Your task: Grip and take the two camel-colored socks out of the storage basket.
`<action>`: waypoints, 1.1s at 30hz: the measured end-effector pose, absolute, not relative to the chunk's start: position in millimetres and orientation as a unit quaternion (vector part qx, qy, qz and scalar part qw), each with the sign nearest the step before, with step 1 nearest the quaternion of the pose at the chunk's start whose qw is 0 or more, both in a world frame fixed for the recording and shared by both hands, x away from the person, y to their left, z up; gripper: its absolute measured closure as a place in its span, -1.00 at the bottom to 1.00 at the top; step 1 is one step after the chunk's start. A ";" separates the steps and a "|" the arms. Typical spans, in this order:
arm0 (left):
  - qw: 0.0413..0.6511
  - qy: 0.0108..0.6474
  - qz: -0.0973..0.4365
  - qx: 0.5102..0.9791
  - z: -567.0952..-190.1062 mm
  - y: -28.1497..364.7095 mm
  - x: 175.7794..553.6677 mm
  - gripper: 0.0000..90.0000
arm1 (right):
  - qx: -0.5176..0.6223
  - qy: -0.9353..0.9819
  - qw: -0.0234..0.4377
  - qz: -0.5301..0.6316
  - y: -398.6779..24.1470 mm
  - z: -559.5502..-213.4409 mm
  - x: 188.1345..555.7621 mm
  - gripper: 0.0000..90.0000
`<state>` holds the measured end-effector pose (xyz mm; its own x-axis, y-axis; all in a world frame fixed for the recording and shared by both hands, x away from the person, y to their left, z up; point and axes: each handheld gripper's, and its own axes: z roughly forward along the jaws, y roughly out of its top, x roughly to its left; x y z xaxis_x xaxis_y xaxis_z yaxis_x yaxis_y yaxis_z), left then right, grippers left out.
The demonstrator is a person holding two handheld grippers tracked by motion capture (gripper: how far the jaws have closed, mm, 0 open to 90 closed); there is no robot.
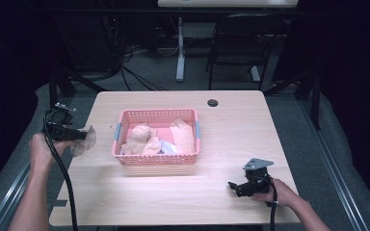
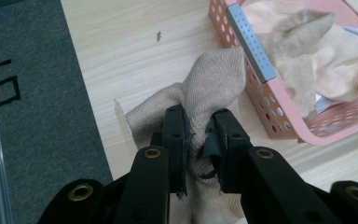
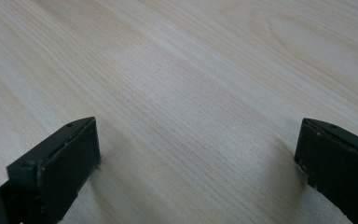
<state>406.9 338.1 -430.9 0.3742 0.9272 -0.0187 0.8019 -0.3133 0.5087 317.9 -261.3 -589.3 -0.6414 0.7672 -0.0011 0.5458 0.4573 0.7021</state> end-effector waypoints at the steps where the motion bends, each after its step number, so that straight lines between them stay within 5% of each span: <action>1: 0.224 0.544 0.138 0.797 -434.7 338.9 406.5 0.71 | 0.392 0.838 0.161 0.344 -261.3 -589.3 317.9 -1.00; 29: 0.199 0.577 0.064 0.790 -532.6 344.5 402.3 0.68 | 0.391 0.838 0.161 0.344 -261.4 -589.3 317.9 -1.00; 31: 0.203 0.578 0.058 0.788 -534.5 343.5 401.9 0.62 | 0.391 0.838 0.161 0.344 -261.4 -589.3 317.9 -1.00; 33: 0.204 0.579 0.057 0.787 -532.7 342.8 402.1 0.29 | 0.391 0.838 0.161 0.344 -261.4 -589.3 317.9 -1.00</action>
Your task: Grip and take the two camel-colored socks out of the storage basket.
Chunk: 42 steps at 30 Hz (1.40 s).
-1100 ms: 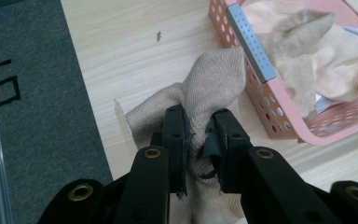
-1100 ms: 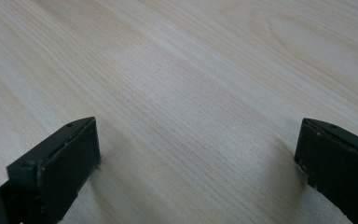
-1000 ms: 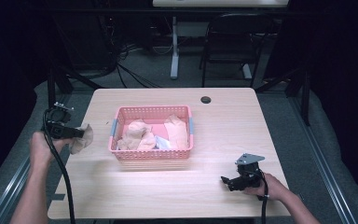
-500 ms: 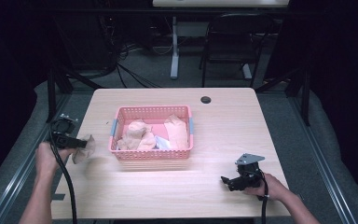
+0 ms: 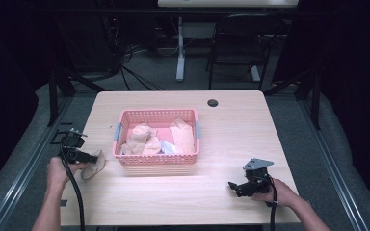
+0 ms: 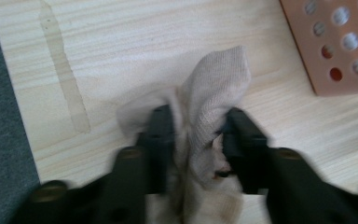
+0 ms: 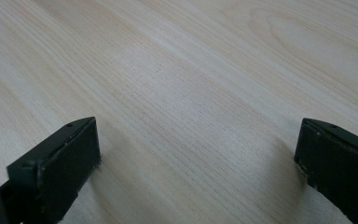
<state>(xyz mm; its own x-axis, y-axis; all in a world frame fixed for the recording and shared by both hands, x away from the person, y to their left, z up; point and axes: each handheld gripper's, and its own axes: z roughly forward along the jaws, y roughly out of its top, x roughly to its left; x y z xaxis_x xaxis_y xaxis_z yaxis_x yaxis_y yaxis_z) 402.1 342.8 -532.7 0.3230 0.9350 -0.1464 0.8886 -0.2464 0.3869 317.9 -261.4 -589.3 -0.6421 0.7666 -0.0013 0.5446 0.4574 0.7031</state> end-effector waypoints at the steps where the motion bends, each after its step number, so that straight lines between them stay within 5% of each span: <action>1: 0.207 0.586 0.067 0.781 -525.8 343.4 402.3 0.10 | 0.391 0.838 0.161 0.344 -261.4 -589.3 317.9 -1.00; 6: 0.239 0.591 0.104 0.764 -486.4 344.2 403.3 -0.52 | 0.392 0.838 0.161 0.344 -261.4 -589.3 317.8 -1.00; 12: 0.252 0.569 0.137 0.770 -447.2 329.6 408.9 -0.91 | 0.391 0.838 0.161 0.344 -261.4 -589.3 317.9 -1.00; 16: 0.296 0.529 0.140 0.783 -424.3 302.5 419.4 -1.00 | 0.391 0.838 0.161 0.344 -261.4 -589.3 317.9 -1.00; 26: 0.275 0.465 0.134 0.831 -431.9 235.8 452.3 -0.98 | 0.391 0.838 0.161 0.344 -261.5 -589.3 317.9 -1.00; 42: 0.225 0.448 0.114 0.858 -475.6 181.2 481.7 -0.57 | 0.388 0.839 0.160 0.347 -262.1 -589.4 317.5 -1.00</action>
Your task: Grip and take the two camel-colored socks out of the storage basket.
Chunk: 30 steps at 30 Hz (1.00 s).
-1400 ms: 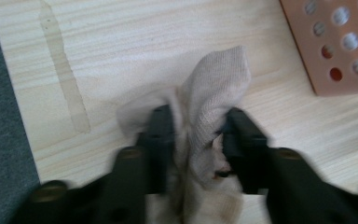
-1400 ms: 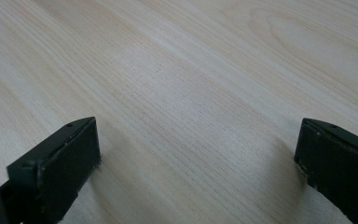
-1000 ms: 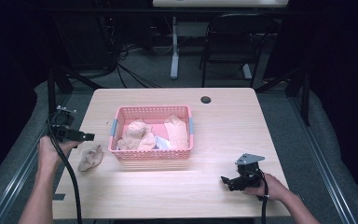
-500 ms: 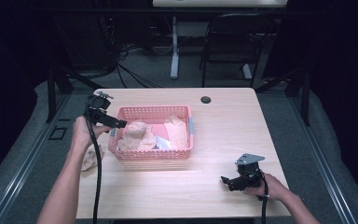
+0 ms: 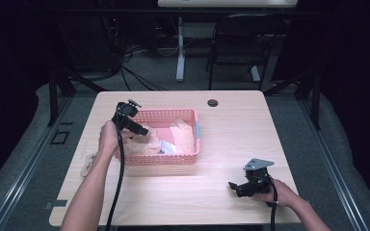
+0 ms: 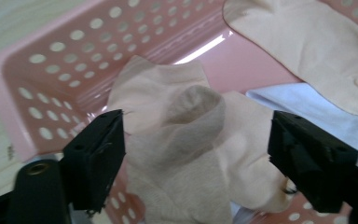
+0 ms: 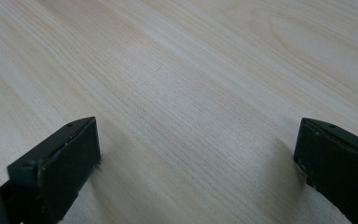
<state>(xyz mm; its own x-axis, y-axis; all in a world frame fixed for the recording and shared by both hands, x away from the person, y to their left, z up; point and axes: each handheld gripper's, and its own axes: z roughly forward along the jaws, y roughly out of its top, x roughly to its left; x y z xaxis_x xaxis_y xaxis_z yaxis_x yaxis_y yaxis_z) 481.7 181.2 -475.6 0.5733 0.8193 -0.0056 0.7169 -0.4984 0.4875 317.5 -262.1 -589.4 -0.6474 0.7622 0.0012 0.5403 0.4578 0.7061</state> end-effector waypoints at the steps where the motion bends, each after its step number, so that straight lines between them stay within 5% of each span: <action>1: 0.217 0.451 0.109 0.859 -481.9 177.4 483.3 -0.48 | 0.388 0.839 0.160 0.347 -262.1 -589.5 317.5 -1.00; 14: 0.151 0.481 0.090 0.859 -512.5 159.9 496.9 -0.17 | 0.387 0.840 0.159 0.345 -262.9 -589.1 317.1 -1.00; 24: 0.126 0.489 0.100 0.858 -520.8 164.8 494.9 0.72 | 0.386 0.840 0.159 0.345 -263.4 -589.2 316.8 -1.00; 30: 0.143 0.464 0.113 0.867 -499.1 169.5 486.5 0.84 | 0.386 0.841 0.159 0.345 -263.4 -589.1 316.7 -1.00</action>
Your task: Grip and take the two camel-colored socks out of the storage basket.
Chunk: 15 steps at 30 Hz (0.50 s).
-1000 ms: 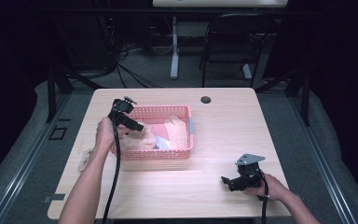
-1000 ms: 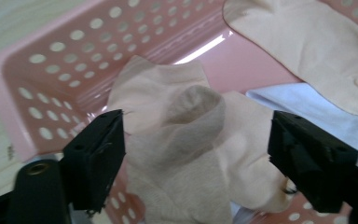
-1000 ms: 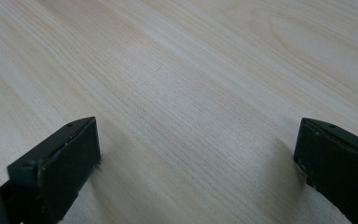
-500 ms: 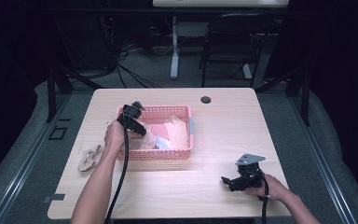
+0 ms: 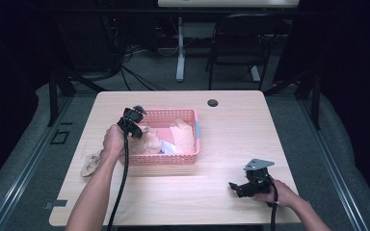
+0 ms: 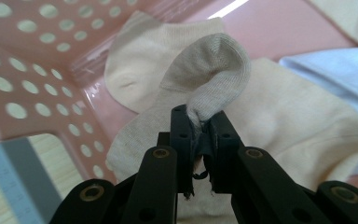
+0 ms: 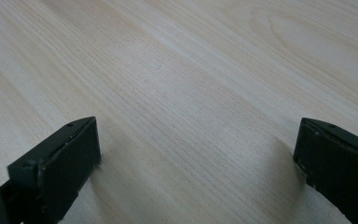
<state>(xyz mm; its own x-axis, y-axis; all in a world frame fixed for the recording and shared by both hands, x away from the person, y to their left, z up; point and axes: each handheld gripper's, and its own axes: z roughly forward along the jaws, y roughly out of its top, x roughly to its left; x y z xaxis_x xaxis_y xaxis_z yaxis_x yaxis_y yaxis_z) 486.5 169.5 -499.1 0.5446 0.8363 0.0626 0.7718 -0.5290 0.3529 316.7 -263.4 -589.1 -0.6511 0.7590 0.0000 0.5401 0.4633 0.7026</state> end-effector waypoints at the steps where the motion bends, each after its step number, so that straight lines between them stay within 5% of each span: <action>1: 0.151 0.462 0.112 0.867 -494.3 170.8 485.4 0.84 | 0.386 0.841 0.159 0.345 -263.4 -589.1 316.7 -1.00; 15: 0.193 0.449 0.131 0.862 -446.3 177.2 479.5 0.84 | 0.386 0.841 0.159 0.345 -263.4 -589.1 316.7 -1.00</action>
<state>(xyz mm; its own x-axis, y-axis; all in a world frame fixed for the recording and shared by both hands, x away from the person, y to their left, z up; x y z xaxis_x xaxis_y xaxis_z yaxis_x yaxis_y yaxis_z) 479.5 177.2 -446.3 0.5619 0.8255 0.0525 0.7247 -0.5219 0.4499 316.7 -263.4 -589.1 -0.6510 0.7591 -0.0005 0.5401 0.4636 0.7024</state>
